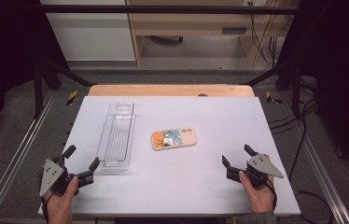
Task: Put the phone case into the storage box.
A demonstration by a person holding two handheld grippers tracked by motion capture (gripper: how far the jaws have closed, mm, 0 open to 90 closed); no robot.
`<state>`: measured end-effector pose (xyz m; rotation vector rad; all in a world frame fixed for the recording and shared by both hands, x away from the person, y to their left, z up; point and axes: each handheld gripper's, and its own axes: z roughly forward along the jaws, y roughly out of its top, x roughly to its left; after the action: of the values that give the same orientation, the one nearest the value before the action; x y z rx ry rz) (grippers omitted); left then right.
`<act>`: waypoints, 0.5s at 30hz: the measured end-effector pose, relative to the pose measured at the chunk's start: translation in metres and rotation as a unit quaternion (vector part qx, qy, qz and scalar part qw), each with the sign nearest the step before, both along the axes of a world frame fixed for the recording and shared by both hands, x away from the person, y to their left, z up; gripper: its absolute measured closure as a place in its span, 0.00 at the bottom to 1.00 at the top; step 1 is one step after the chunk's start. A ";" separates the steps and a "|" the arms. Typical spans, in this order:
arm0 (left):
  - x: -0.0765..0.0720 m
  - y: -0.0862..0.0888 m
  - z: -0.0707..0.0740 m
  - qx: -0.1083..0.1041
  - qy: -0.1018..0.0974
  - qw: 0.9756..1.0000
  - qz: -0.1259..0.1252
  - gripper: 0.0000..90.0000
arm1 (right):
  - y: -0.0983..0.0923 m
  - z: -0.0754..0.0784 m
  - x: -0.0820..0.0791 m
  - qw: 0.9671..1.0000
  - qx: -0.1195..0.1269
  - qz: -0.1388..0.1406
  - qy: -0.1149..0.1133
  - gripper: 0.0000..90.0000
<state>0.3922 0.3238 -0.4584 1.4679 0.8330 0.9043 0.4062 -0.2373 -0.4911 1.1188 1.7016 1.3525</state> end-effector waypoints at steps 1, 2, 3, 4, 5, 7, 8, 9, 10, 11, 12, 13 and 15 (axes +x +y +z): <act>0.000 0.000 0.000 0.000 0.000 1.000 0.000 0.03 | 0.000 0.000 0.000 1.000 0.000 0.000 0.000 0.08; -0.003 0.003 0.000 -0.004 -0.002 1.000 0.004 0.03 | 0.001 -0.001 0.001 1.000 -0.004 -0.007 0.007 0.05; -0.003 0.003 0.000 -0.004 -0.002 1.000 0.004 0.03 | 0.001 -0.001 0.001 1.000 -0.004 -0.007 0.007 0.05; -0.004 0.003 0.000 -0.005 -0.001 1.000 0.005 0.03 | 0.002 -0.001 0.001 1.000 -0.004 -0.009 0.010 0.05; -0.004 0.004 0.000 -0.007 -0.001 1.000 0.006 0.03 | 0.003 0.000 0.002 1.000 -0.004 -0.011 0.012 0.05; -0.004 0.005 0.001 -0.011 -0.002 1.000 0.006 0.03 | 0.008 0.003 0.001 1.000 0.004 -0.011 0.020 0.07; -0.004 0.005 0.001 -0.012 -0.002 1.000 0.006 0.03 | 0.008 0.003 0.001 1.000 0.004 -0.011 0.020 0.07; -0.004 0.006 0.000 -0.012 -0.001 1.000 0.004 0.03 | 0.013 0.004 0.002 0.999 0.005 -0.009 0.030 0.07; -0.004 0.006 0.000 -0.010 0.001 1.000 0.003 0.03 | 0.013 0.004 0.002 0.999 0.005 -0.009 0.030 0.07; -0.003 0.006 0.000 -0.013 0.002 1.000 0.004 0.03 | 0.019 0.007 0.003 0.999 0.007 -0.007 0.043 0.07; -0.003 0.006 0.000 -0.013 0.002 1.000 0.004 0.03 | 0.022 0.009 0.003 0.999 0.005 -0.003 0.046 0.07; -0.003 0.005 0.000 -0.014 0.001 1.000 0.003 0.03 | 0.022 0.009 0.003 0.999 0.005 -0.003 0.046 0.07; -0.002 0.004 0.000 -0.007 0.002 1.000 0.000 0.03 | 0.033 0.010 0.003 0.998 -0.008 0.006 0.061 0.09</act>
<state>0.3898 0.3281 -0.4584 1.4569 0.8398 0.8940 0.4089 -0.2045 -0.4811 1.2058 1.8053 1.2987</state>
